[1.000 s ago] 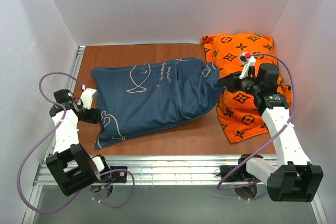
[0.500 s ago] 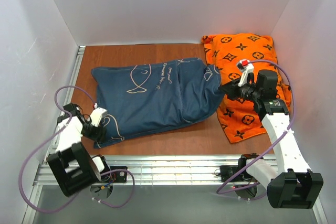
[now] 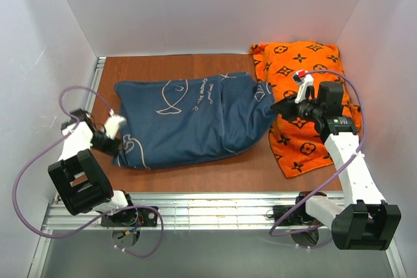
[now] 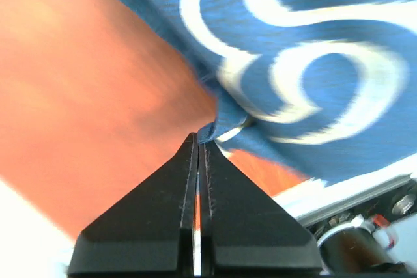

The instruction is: Put the pillow into the pillowcase

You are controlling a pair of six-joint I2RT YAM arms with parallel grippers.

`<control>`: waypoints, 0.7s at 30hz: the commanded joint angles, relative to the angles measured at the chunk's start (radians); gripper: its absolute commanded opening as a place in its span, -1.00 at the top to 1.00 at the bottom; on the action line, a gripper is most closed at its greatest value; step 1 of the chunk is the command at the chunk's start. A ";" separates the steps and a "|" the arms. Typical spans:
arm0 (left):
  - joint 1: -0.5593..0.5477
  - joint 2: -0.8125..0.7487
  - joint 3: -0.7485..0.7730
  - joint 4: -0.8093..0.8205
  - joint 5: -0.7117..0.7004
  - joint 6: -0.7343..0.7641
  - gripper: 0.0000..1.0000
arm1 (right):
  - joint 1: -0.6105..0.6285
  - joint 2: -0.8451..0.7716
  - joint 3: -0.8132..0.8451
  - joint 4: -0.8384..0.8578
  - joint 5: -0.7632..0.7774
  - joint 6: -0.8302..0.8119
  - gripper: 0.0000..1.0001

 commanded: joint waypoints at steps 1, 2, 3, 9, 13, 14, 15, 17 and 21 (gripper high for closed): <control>0.011 -0.025 0.283 -0.050 0.253 -0.120 1.00 | -0.003 0.023 0.156 0.033 0.012 0.002 0.97; 0.015 -0.014 0.339 -0.063 0.316 -0.146 1.00 | -0.008 0.029 0.182 0.037 0.018 0.002 0.97; 0.023 -0.012 0.447 -0.072 0.350 -0.195 1.00 | -0.011 0.035 0.220 0.041 0.019 0.025 0.97; 0.072 -0.089 0.611 -0.086 0.478 -0.296 1.00 | -0.018 0.034 0.329 0.063 0.022 0.057 0.97; 0.117 -0.244 0.618 -0.043 0.482 -0.419 1.00 | -0.018 -0.046 0.380 0.063 0.033 0.099 0.97; 0.130 -0.285 0.611 -0.017 0.460 -0.463 1.00 | -0.018 -0.072 0.383 0.063 0.044 0.120 0.97; 0.132 -0.325 0.606 0.006 0.424 -0.492 1.00 | -0.017 -0.126 0.382 0.063 0.077 0.131 0.97; 0.132 -0.443 0.614 0.078 0.334 -0.569 1.00 | -0.018 -0.178 0.392 0.061 0.101 0.167 0.97; 0.132 -0.491 0.702 0.081 0.242 -0.621 1.00 | -0.018 -0.256 0.457 0.034 0.215 0.191 0.97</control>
